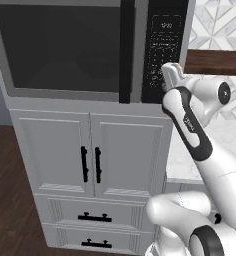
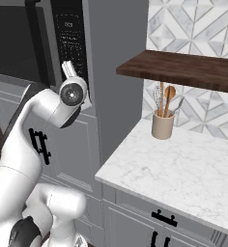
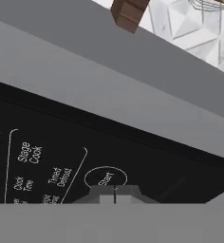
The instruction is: Open the microwave, place the bowl with waffle inside the microwave, then close the microwave door and turn it on.
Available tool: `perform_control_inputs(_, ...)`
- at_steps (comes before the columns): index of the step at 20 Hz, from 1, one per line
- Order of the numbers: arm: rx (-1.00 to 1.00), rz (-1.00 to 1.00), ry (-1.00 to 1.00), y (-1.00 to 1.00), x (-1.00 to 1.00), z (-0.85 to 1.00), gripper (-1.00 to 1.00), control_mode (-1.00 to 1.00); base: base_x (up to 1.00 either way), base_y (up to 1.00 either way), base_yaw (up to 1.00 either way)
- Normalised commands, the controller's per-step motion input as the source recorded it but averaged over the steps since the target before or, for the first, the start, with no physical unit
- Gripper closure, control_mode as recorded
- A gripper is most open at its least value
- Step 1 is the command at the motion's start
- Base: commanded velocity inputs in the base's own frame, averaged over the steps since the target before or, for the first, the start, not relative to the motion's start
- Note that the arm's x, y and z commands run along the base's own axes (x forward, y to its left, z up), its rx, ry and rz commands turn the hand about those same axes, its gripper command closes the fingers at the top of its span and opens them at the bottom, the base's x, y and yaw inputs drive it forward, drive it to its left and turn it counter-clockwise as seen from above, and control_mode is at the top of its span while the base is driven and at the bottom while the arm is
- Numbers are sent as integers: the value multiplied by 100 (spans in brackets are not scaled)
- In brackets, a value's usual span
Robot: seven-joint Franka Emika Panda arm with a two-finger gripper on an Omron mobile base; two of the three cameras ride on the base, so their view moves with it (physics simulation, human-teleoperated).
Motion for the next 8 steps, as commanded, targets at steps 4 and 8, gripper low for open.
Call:
perform_control_inputs(4,-17,-7,2,20,100,-66,100,-100,0,0,0)
perform_control_inputs(8,-21,-7,6,26,100,-76,100,-100,0,0,0)
